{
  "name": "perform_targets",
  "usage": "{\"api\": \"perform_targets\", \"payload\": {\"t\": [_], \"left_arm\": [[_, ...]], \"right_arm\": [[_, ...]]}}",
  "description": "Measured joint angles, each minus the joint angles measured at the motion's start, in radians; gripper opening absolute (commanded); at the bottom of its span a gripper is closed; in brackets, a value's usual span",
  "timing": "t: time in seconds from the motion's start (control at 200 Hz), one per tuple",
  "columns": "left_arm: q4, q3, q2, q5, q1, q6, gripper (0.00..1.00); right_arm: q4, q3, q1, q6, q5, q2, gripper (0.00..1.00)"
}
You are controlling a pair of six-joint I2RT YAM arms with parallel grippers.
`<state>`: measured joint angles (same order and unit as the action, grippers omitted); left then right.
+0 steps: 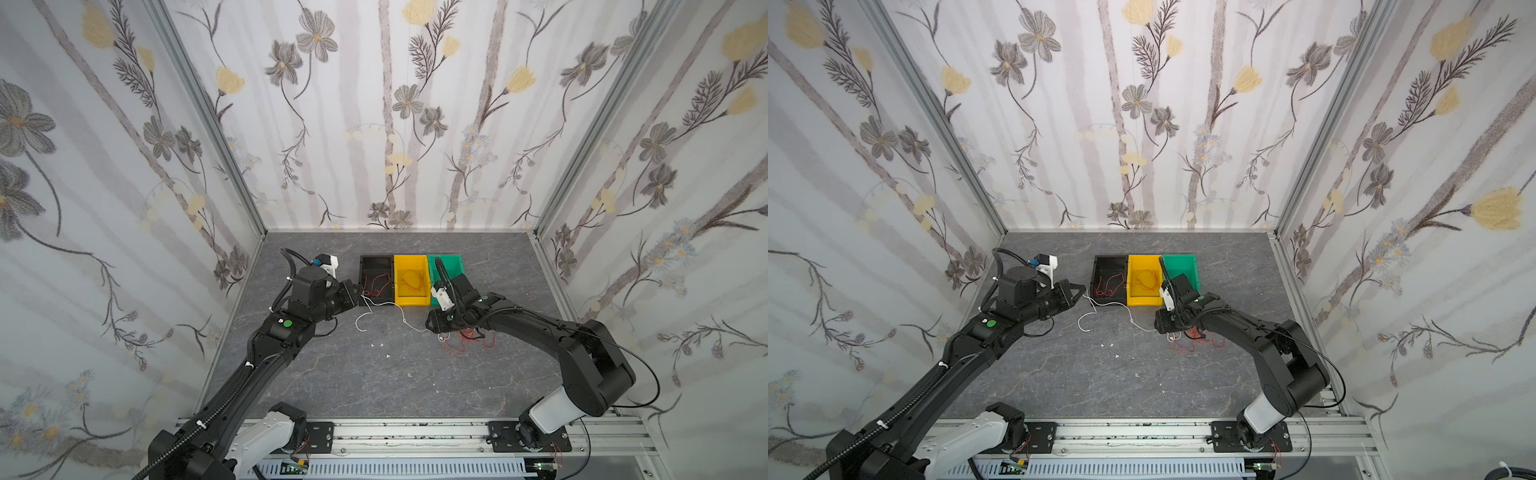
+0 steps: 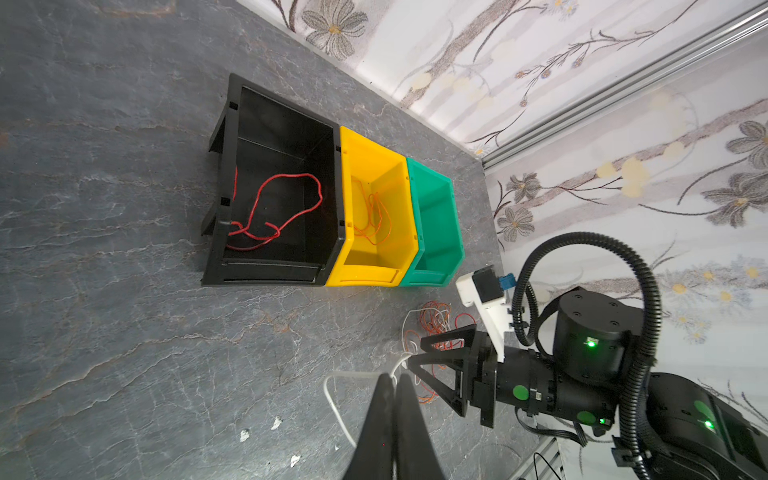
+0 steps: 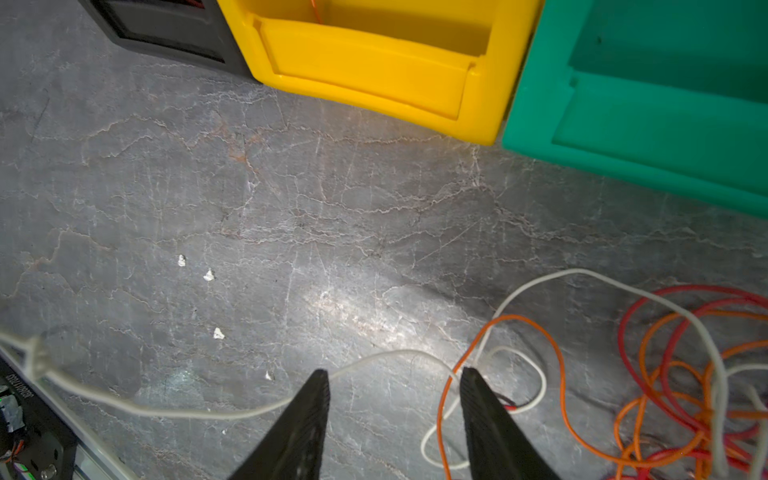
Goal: Untangle the cables
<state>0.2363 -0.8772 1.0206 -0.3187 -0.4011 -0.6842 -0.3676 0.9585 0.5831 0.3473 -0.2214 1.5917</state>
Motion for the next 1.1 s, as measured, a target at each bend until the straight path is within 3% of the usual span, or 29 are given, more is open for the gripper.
{"api": "perform_targets", "payload": {"t": [0.475, 0.625, 0.824, 1.099], "left_arm": [[0.038, -0.11, 0.0, 0.012, 0.016, 0.016, 0.0], [0.063, -0.134, -0.01, 0.019, 0.037, 0.03, 0.0], [0.084, -0.158, -0.019, 0.023, 0.056, 0.042, 0.0], [0.12, -0.181, -0.032, 0.039, 0.093, 0.056, 0.0]], "right_arm": [[0.079, -0.117, 0.003, 0.034, -0.001, 0.021, 0.52], [0.082, -0.169, 0.003, 0.048, 0.001, -0.04, 0.32], [0.066, -0.209, 0.0, 0.061, 0.054, -0.096, 0.12], [0.014, -0.231, -0.008, 0.063, 0.101, -0.172, 0.08]]}}
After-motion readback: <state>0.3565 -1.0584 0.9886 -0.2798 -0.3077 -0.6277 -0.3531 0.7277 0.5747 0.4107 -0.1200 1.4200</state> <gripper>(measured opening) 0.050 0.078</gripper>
